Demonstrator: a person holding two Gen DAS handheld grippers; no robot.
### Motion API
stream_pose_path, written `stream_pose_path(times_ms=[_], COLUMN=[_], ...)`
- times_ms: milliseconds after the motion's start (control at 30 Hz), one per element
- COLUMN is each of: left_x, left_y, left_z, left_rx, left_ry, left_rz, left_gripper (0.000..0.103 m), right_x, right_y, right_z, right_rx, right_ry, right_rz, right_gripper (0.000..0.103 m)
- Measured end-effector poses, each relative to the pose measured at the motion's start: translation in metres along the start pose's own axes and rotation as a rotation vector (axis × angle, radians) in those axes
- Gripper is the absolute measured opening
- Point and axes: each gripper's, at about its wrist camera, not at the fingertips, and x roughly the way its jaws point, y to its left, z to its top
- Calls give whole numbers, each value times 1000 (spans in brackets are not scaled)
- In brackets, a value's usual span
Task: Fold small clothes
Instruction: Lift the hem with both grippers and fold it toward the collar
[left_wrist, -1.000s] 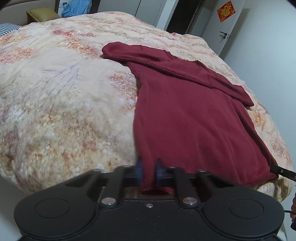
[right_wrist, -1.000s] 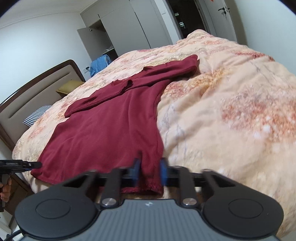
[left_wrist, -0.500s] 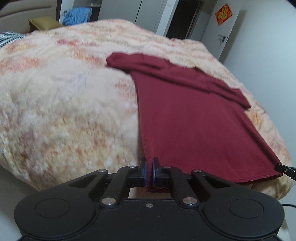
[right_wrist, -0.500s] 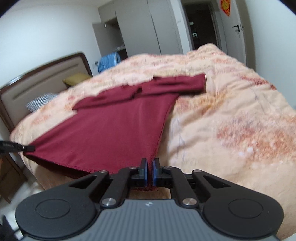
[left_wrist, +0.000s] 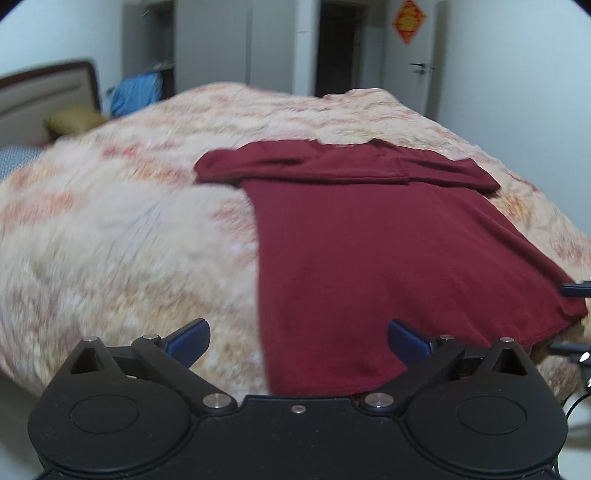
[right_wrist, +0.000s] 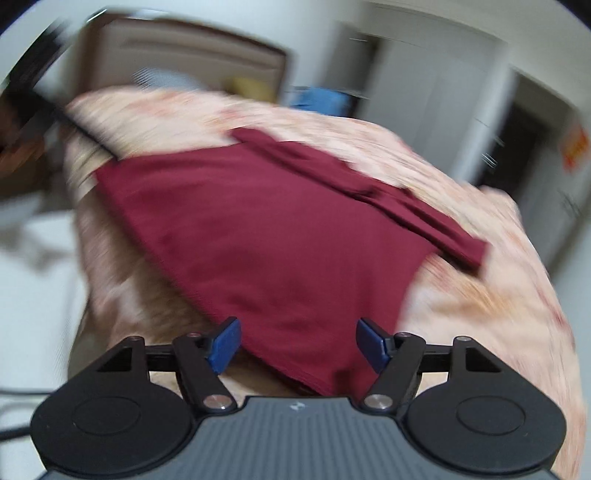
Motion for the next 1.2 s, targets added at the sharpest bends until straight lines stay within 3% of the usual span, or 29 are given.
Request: stream_pose_path(times_ms=[133, 233, 300, 367, 533, 667, 733, 833, 900, 967, 1033, 1100, 1200], left_x=[6, 9, 8, 10, 18, 30, 39, 50, 48, 43, 39, 36, 28], left_y=[-23, -41, -53, -66, -97, -109, -111, -105, -93, -79, -66, -51, -32], left_z=[-1, -6, -12, -19, -36, -40, -42, -43, -43, -43, -45, -41, -31], left_rx=[90, 181, 255, 328, 466, 496, 506, 529, 520, 521, 523, 508, 438], left_ry=[-13, -29, -46, -59, -68, -67, -60, -55, -72, -97, -115, -110, -122], left_rz=[-53, -114, -141, -169, -183, -181, -117, -9, 38, 75, 108, 132, 115], left_gripper=[102, 102, 102, 102, 102, 102, 97, 85, 72, 65, 52, 23, 11], right_x=[25, 39, 42, 38, 24, 22, 20, 17, 15, 12, 13, 15, 18], right_y=[36, 47, 47, 40, 6, -30, -47, -67, -81, -89, -92, -91, -78], right_z=[2, 1, 1, 7, 28, 41, 48, 51, 50, 49, 49, 49, 46], right_rx=[-231, -303, -304, -250, -26, 186, 273, 362, 411, 443, 444, 439, 384], right_ry=[19, 31, 30, 24, 8, 5, 1, -15, -24, -31, -35, -31, -11], right_rz=[-5, -15, -27, -13, 95, 192, 232, 274, 297, 312, 309, 306, 288], right_gripper=[64, 52, 38, 18, 13, 12, 12, 11, 11, 11, 11, 11, 12])
